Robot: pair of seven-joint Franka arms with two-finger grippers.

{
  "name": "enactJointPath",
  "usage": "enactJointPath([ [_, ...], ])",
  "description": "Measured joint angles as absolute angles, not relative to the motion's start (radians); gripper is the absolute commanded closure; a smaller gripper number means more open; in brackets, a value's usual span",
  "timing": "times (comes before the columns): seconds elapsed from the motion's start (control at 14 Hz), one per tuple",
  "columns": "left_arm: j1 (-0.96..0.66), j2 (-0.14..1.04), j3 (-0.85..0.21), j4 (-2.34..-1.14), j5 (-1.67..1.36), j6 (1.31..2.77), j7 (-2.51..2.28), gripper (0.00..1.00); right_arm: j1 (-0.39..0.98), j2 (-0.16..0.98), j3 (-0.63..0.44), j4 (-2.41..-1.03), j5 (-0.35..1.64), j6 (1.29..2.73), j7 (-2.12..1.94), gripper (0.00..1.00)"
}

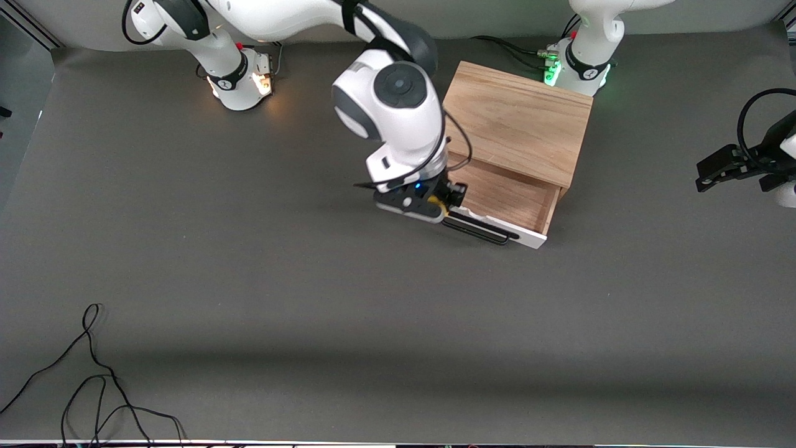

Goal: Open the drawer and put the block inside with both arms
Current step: 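Carry the yellow cube with the right gripper over the open drawer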

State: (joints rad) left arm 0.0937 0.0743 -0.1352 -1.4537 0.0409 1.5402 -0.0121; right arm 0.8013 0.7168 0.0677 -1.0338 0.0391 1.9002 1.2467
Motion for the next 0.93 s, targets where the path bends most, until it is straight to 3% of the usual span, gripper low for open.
enactJointPath([
  [0.36, 0.049, 0.07, -0.1, -1.486, 0.041, 1.554, 0.0, 0.0, 0.831, 0.737, 0.096, -1.036, 0.039, 1.83, 1.293, 1.0],
  [0.93, -0.033, 0.063, -0.007, -1.486, 0.041, 1.554, 0.04, 0.0, 0.847, 0.828, 0.097, -1.047, 0.039, 1.848, 1.294, 1.0],
])
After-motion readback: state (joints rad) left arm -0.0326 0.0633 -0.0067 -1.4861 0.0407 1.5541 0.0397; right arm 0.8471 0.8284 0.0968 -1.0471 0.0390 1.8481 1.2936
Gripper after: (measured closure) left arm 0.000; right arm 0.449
